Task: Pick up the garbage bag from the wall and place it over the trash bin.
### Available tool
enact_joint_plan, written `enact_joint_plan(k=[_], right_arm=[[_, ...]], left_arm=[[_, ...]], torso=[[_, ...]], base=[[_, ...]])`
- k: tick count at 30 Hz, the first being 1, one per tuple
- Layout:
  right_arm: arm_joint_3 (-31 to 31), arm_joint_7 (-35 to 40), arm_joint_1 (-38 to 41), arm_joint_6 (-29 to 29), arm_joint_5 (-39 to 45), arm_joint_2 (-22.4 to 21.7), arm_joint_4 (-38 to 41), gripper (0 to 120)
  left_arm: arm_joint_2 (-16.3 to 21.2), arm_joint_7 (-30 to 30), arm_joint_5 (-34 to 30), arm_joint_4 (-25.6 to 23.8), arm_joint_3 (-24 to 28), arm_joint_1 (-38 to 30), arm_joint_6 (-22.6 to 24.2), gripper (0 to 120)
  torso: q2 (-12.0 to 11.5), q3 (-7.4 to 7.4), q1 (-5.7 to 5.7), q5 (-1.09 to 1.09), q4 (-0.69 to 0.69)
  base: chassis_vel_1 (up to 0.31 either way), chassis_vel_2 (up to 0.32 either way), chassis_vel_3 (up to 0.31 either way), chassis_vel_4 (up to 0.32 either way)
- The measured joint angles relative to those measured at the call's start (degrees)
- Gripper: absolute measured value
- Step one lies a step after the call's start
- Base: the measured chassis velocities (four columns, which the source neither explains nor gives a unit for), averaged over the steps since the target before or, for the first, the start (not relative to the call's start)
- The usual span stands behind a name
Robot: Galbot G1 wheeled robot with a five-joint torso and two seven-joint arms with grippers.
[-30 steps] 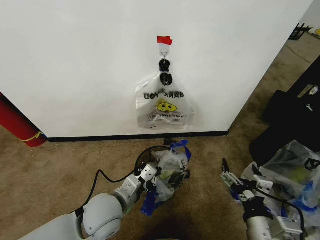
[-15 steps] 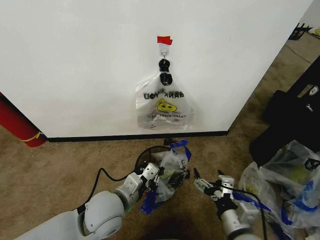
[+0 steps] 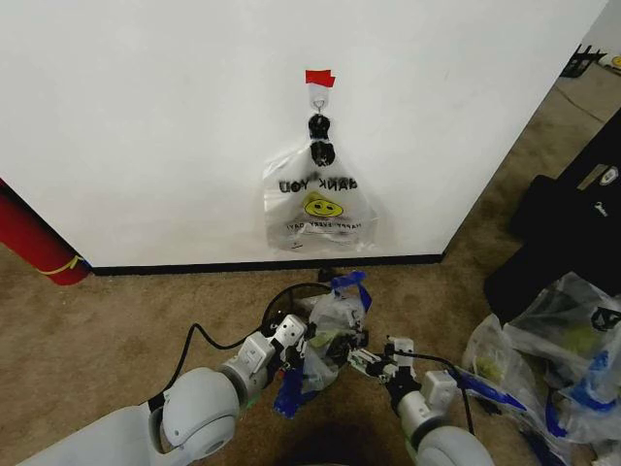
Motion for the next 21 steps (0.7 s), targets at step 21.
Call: enact_joint_plan(k=[21], right_arm=[[-1.2,5.4,2.9,-5.5,4.0,0.2,-1.5,100]], left_arm=[[1.9,-0.7,0.6,0.0,-3.2,-0.2,0.1,0]], torso=[[0.0,0.0,0.0,-0.01,0.0]], base=[[0.0,0.0,0.0,0.0]])
